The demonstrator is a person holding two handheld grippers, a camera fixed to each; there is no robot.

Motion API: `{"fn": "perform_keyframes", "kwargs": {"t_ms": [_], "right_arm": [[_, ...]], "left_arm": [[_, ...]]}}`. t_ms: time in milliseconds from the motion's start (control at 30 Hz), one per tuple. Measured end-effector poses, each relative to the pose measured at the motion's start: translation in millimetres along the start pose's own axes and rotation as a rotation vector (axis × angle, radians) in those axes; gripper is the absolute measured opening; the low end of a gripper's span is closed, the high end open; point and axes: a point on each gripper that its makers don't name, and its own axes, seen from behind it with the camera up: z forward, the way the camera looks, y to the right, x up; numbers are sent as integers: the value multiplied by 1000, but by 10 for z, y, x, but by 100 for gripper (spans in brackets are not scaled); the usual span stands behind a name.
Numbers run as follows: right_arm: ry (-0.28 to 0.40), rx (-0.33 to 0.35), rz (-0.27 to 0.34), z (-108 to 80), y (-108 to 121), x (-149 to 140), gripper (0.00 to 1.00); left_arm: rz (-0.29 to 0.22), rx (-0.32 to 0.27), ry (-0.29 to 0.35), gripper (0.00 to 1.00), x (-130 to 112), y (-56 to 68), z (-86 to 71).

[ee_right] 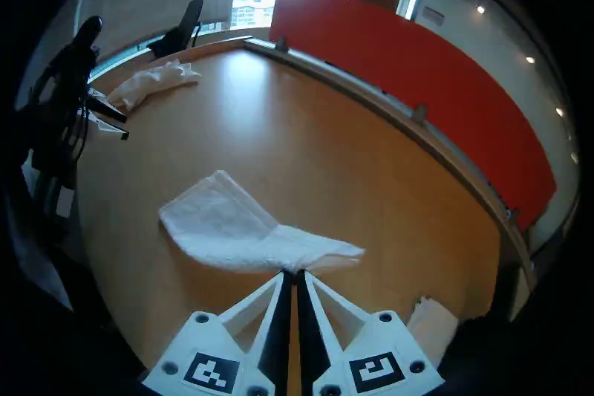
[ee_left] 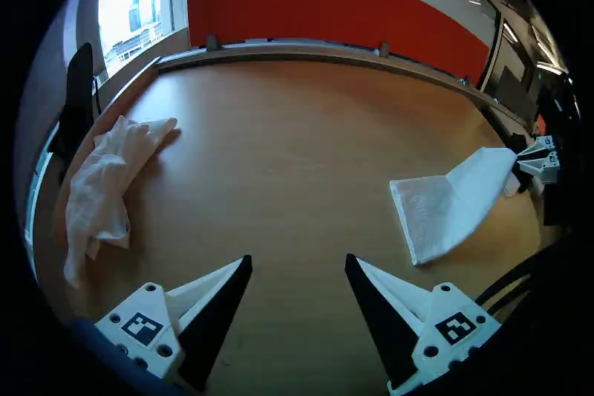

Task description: Fold towel

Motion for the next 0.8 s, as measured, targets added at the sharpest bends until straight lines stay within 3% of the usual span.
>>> {"fn": "perform_keyframes", "kwargs": {"t_ms": [467,800], "right_arm": [[13,12,-28,-10,-44,83,5],[24,74,-63,155,-328,225,5]], "left_arm": [[-5,-2,3,93,0,8,-19],[-10,4,12,93,37,-42,-71]]}}
